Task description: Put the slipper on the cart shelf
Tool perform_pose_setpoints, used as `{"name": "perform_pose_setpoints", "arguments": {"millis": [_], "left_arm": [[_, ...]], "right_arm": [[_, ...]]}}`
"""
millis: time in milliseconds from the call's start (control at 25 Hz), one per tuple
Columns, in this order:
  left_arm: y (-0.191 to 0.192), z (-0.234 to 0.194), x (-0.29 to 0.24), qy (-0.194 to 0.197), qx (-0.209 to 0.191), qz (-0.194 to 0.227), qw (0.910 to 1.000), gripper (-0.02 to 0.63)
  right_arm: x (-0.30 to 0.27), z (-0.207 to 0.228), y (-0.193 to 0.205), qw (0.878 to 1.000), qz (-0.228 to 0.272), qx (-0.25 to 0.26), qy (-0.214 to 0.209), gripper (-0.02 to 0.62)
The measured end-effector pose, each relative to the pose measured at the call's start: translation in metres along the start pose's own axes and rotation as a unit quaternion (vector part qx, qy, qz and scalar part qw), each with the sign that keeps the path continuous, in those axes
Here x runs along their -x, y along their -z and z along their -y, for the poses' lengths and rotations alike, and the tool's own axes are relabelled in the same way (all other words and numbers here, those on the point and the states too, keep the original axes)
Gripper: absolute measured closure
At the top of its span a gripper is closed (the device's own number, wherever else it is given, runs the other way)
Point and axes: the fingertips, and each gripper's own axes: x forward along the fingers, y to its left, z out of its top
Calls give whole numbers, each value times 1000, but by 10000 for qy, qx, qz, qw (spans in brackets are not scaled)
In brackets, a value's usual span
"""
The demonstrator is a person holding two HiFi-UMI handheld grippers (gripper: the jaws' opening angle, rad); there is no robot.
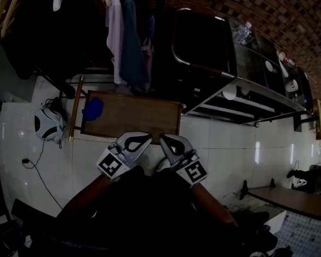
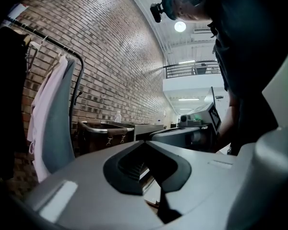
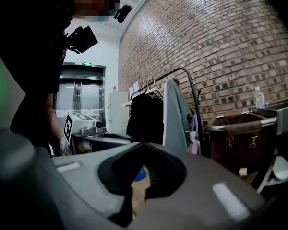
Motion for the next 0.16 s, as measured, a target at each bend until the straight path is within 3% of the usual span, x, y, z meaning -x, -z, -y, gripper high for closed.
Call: {"name": "perform_pose_setpoints", "arguments": {"millis": [160], "left_arm": [[3,-2,2,-45,103,-43,9999,601]], "right_arm": [[-1,-1,2,10000,-46,-13,-19,595]]}}
